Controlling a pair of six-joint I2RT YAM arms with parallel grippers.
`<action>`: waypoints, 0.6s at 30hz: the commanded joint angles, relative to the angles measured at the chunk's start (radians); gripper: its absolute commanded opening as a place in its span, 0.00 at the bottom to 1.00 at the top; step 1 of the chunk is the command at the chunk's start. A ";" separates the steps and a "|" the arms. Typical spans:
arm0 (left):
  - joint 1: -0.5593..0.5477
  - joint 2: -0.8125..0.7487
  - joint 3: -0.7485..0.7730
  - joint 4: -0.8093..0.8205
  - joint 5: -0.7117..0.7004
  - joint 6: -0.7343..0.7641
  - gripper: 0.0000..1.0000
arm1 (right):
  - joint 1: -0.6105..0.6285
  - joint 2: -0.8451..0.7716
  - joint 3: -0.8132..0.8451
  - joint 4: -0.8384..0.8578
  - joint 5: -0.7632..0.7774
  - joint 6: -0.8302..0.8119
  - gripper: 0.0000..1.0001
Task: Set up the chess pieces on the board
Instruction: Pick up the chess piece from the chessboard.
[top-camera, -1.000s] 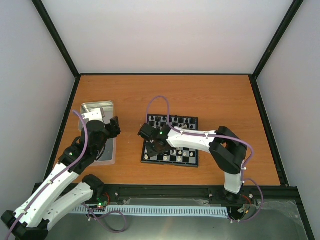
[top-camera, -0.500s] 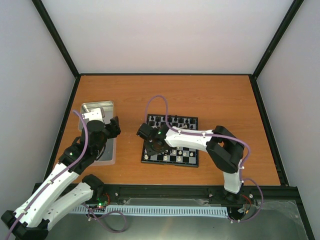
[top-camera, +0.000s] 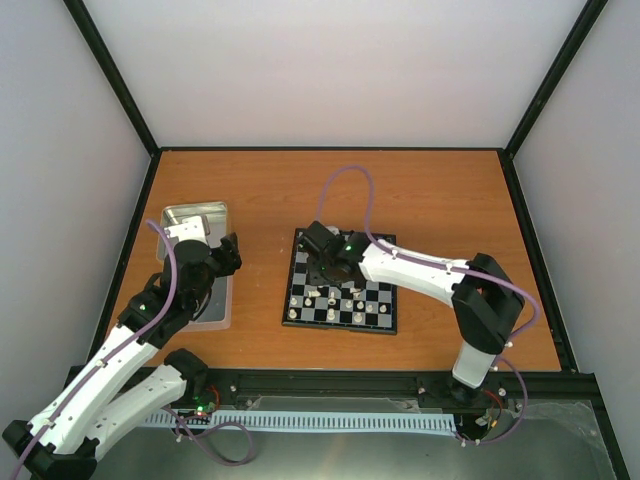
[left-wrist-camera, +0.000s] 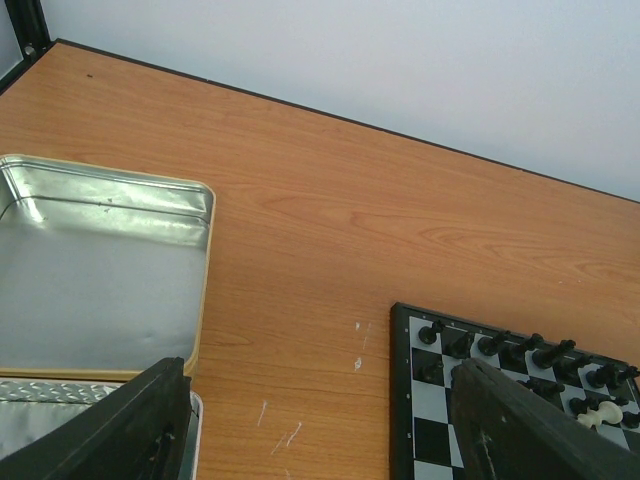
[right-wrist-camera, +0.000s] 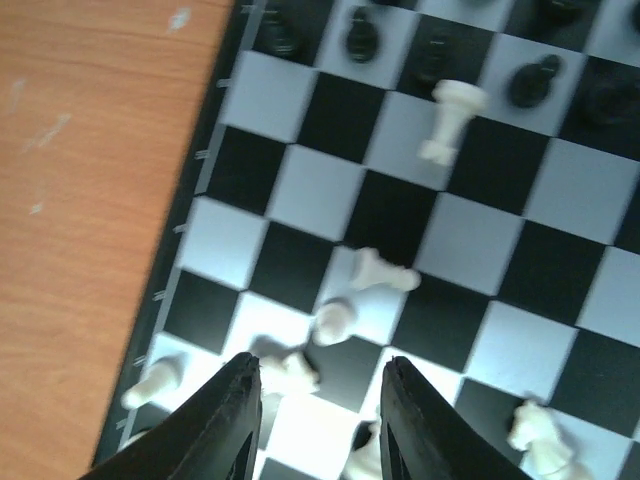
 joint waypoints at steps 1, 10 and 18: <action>0.008 -0.002 0.001 0.008 0.006 0.011 0.73 | -0.049 0.011 -0.044 0.027 0.023 0.028 0.34; 0.008 0.036 -0.013 0.063 0.142 0.064 0.76 | -0.117 0.048 -0.069 0.082 -0.042 -0.011 0.36; 0.008 0.088 -0.002 0.065 0.186 0.076 0.78 | -0.128 0.159 0.031 0.063 0.035 -0.003 0.35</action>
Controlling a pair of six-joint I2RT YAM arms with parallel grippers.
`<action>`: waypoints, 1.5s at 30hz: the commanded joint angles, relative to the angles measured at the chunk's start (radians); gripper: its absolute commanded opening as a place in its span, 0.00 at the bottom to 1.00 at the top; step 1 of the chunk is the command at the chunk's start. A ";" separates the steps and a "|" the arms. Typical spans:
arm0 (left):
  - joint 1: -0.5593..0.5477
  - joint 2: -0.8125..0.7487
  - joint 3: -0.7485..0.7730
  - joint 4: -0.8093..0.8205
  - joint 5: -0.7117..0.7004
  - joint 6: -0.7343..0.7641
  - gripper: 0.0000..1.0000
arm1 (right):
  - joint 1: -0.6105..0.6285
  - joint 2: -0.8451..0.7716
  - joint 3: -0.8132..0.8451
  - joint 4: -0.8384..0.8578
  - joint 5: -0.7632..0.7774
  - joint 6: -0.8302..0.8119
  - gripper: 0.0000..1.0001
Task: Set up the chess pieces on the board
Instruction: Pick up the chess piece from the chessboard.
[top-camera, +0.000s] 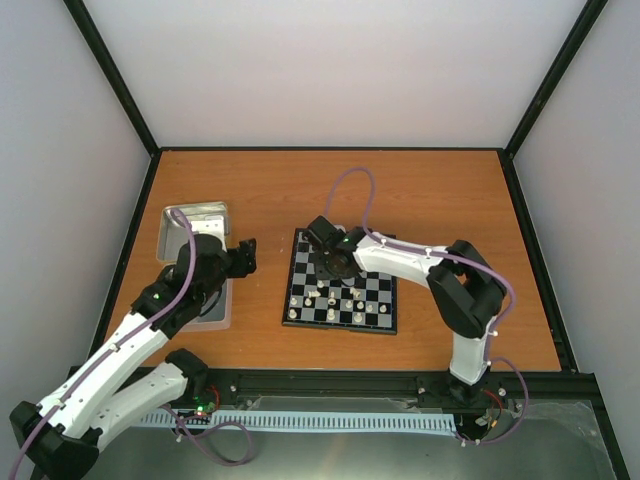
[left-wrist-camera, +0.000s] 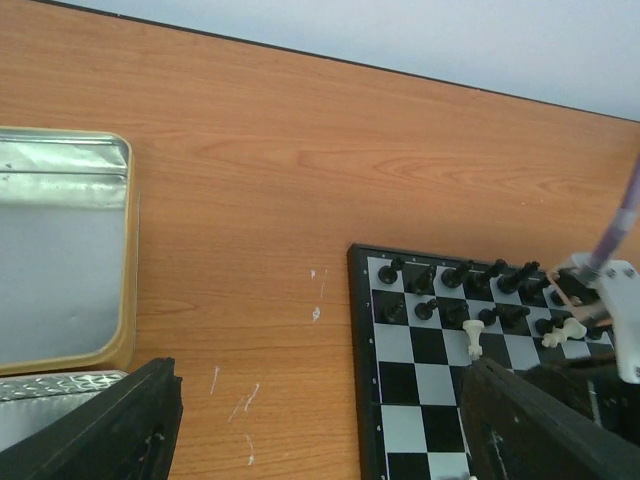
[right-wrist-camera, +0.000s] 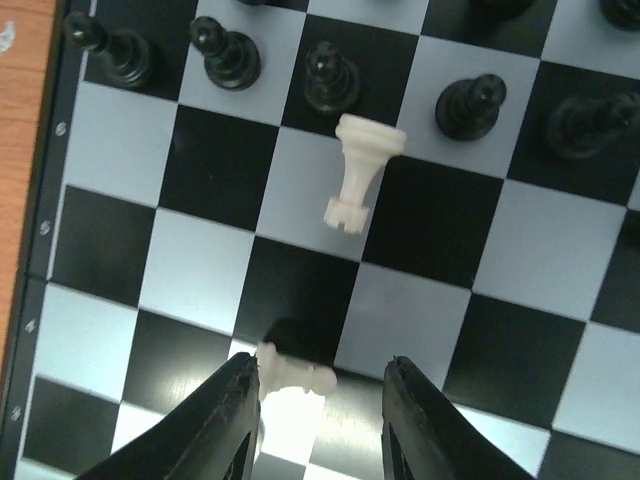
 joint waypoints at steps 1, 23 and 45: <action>0.008 -0.001 0.008 0.025 0.032 0.028 0.77 | -0.010 0.063 0.067 -0.005 0.070 0.012 0.35; 0.008 0.015 0.009 0.031 0.036 0.031 0.78 | -0.073 0.207 0.208 -0.034 0.054 0.035 0.27; 0.008 0.021 0.006 0.047 0.084 0.028 0.78 | -0.081 -0.080 -0.007 0.049 -0.053 -0.057 0.07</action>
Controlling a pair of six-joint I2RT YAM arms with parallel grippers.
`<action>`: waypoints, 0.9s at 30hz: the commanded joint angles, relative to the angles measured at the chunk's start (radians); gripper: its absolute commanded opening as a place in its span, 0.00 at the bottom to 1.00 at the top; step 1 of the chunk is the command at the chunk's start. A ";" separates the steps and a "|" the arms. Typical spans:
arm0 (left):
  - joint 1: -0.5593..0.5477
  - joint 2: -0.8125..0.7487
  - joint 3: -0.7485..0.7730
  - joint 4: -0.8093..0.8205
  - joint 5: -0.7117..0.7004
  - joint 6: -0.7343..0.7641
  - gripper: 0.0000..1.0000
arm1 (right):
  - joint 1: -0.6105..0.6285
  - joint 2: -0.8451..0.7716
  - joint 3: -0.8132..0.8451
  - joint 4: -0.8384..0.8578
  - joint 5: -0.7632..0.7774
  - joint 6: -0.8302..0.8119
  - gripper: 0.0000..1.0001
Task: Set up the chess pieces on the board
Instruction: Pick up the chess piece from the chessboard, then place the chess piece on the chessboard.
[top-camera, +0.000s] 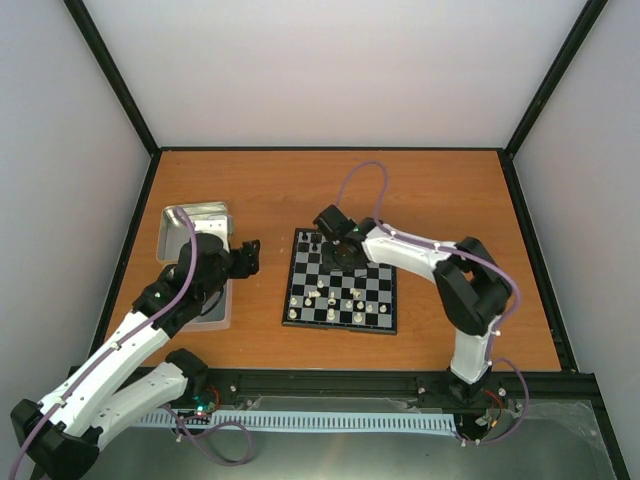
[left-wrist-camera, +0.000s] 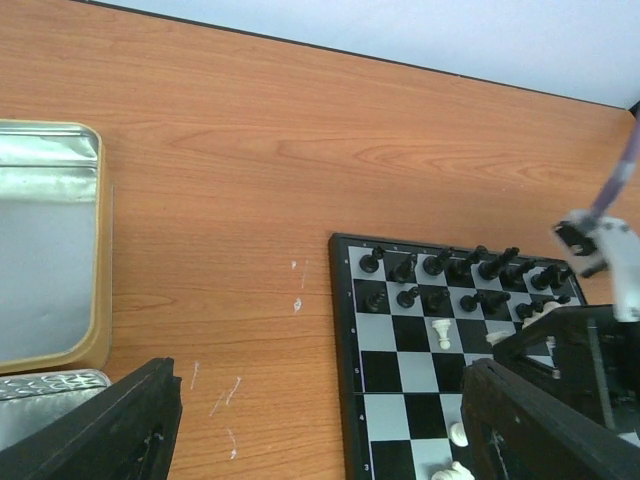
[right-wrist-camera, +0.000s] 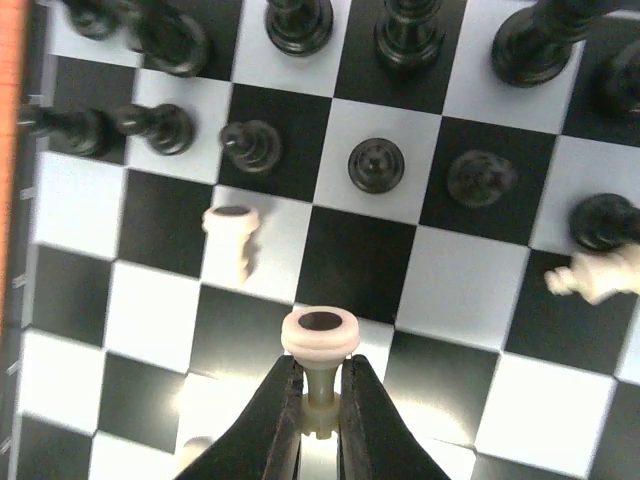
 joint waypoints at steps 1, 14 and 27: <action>0.008 0.003 0.004 0.044 0.053 0.014 0.78 | -0.003 -0.172 -0.096 0.116 -0.044 -0.076 0.07; 0.008 0.046 -0.073 0.387 0.743 -0.326 0.87 | -0.004 -0.515 -0.380 0.498 -0.591 -0.477 0.07; 0.008 0.188 -0.054 0.384 0.799 -0.512 0.63 | 0.002 -0.531 -0.340 0.444 -0.664 -0.645 0.07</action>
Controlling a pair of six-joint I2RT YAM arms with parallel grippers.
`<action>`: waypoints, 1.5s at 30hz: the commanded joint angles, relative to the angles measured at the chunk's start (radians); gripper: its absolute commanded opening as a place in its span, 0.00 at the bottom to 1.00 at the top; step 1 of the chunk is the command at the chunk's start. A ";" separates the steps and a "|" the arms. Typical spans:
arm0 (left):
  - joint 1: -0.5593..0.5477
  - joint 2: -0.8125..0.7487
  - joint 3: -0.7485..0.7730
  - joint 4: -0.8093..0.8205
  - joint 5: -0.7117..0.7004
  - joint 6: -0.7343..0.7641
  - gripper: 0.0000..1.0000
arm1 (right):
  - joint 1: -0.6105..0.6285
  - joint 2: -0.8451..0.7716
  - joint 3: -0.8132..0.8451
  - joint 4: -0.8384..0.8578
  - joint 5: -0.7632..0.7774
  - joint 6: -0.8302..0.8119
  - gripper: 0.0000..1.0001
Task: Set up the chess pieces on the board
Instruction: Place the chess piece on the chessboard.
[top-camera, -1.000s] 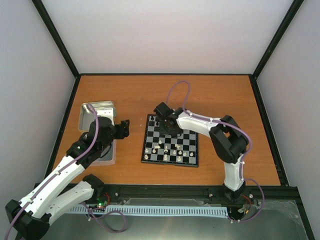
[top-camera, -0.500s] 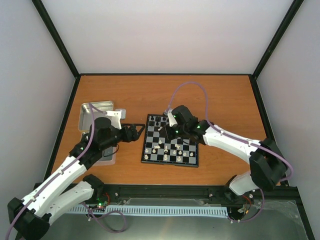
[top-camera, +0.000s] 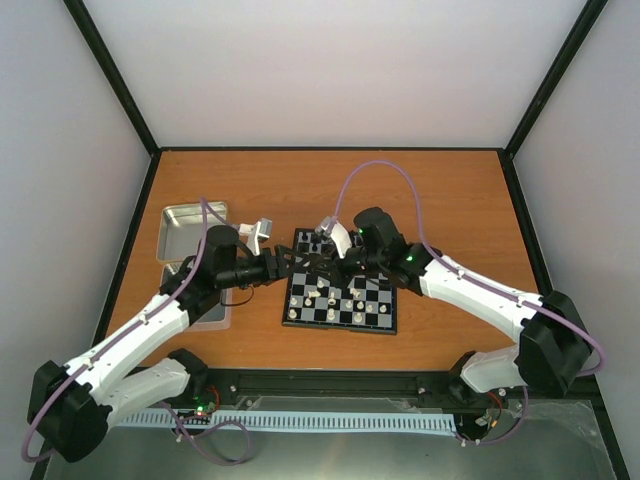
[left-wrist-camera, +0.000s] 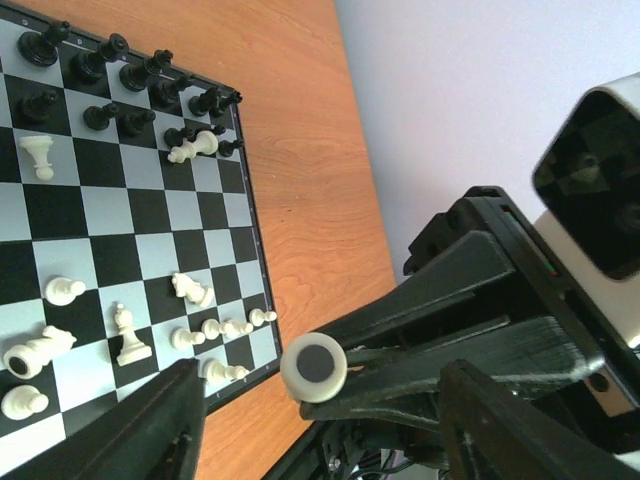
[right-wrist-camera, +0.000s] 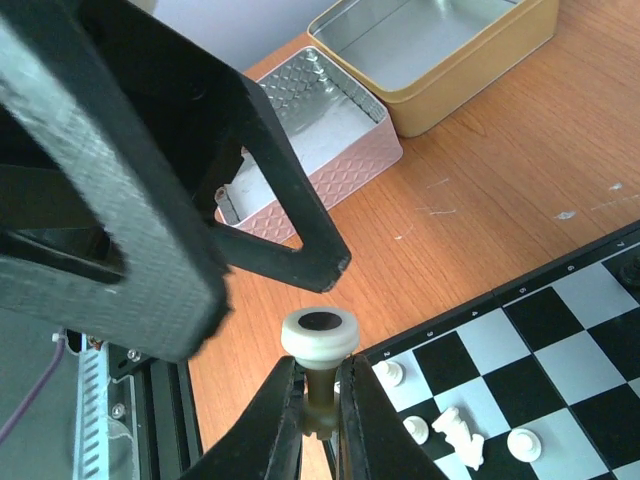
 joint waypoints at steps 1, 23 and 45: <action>0.008 0.025 0.014 0.043 0.020 -0.096 0.60 | 0.004 0.015 0.040 -0.015 -0.012 -0.072 0.07; 0.008 0.083 -0.058 0.103 0.019 -0.181 0.16 | 0.032 0.096 0.066 0.073 0.073 0.039 0.07; 0.008 -0.022 0.056 0.282 0.032 -0.455 0.11 | 0.024 -0.198 -0.299 0.741 0.129 0.768 0.60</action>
